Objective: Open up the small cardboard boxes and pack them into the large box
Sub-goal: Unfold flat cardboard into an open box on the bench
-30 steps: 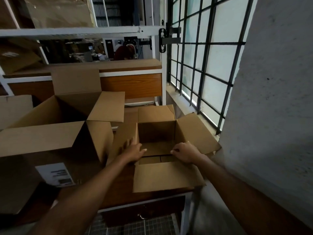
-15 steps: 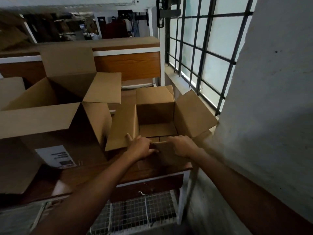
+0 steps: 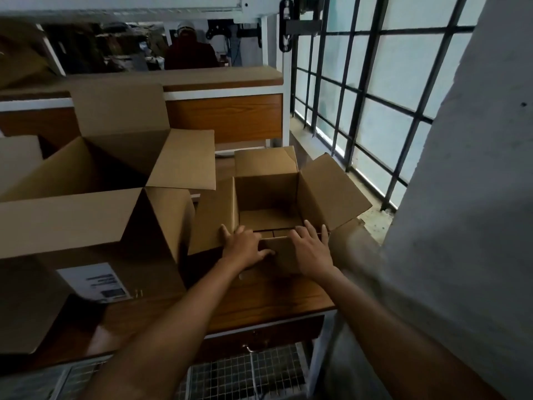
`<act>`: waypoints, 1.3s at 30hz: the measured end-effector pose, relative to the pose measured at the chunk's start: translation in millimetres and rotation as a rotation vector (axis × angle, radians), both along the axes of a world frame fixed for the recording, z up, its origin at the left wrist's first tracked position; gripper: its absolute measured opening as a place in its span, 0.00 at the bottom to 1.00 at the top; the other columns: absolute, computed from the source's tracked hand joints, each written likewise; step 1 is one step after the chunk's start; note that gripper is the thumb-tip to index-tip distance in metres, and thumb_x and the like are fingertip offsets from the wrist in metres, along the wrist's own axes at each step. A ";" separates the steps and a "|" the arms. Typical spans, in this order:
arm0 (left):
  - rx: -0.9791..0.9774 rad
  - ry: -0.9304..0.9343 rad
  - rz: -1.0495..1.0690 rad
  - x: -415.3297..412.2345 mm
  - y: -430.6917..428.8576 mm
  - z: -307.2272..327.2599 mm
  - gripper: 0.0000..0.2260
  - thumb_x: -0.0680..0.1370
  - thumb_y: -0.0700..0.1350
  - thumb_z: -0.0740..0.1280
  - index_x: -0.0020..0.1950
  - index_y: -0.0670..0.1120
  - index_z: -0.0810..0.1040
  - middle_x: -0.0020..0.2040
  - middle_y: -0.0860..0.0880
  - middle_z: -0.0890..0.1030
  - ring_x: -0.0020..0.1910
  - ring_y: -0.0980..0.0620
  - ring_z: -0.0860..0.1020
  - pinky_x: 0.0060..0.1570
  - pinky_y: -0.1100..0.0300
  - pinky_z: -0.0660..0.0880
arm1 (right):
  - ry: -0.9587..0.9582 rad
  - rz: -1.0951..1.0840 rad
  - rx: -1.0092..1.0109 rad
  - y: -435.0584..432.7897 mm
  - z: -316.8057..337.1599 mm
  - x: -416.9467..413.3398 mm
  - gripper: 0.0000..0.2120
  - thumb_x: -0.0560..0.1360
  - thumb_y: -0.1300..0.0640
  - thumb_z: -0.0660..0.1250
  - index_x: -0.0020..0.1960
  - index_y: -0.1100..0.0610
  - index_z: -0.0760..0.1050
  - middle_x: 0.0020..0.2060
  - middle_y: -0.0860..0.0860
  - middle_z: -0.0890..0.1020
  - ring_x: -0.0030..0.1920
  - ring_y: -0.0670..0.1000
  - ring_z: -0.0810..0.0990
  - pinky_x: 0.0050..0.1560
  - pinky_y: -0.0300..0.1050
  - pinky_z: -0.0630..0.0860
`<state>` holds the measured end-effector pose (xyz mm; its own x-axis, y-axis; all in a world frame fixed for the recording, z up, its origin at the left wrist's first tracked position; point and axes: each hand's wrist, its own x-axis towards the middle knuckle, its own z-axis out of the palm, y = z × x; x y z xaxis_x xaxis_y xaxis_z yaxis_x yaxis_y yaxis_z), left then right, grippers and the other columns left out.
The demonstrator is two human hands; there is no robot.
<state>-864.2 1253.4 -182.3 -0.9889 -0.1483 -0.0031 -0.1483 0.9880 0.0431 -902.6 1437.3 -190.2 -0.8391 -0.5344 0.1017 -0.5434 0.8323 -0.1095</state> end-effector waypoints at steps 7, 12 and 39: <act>-0.014 -0.031 -0.027 -7.2 -5.7 0.0 0.29 0.72 0.71 0.61 0.65 0.54 0.75 0.67 0.50 0.75 0.72 0.46 0.66 0.70 0.29 0.48 | -0.088 0.027 0.043 0.1 6.7 -5.6 0.36 0.73 0.47 0.67 0.77 0.48 0.56 0.80 0.53 0.52 0.80 0.58 0.41 0.75 0.68 0.40; 0.029 -0.106 -0.038 2.0 -1.9 17.1 0.39 0.73 0.70 0.61 0.79 0.53 0.54 0.79 0.45 0.56 0.79 0.39 0.43 0.72 0.33 0.43 | -0.169 0.045 0.054 11.3 24.0 -2.7 0.34 0.77 0.47 0.64 0.79 0.49 0.54 0.80 0.56 0.50 0.80 0.58 0.43 0.77 0.63 0.45; 0.208 0.676 -0.052 143.8 20.1 130.3 0.28 0.80 0.62 0.55 0.76 0.50 0.61 0.77 0.46 0.60 0.78 0.46 0.52 0.70 0.45 0.60 | -0.054 0.153 -0.951 -13.2 117.9 128.2 0.33 0.77 0.45 0.67 0.78 0.50 0.58 0.79 0.52 0.58 0.76 0.54 0.62 0.71 0.55 0.67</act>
<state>-720.4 1273.5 -52.0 -0.7901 -0.1639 0.5907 0.0244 0.9544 0.2974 -774.4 1424.1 -72.3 -0.7832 -0.3523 0.5124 -0.6134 0.3031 -0.7293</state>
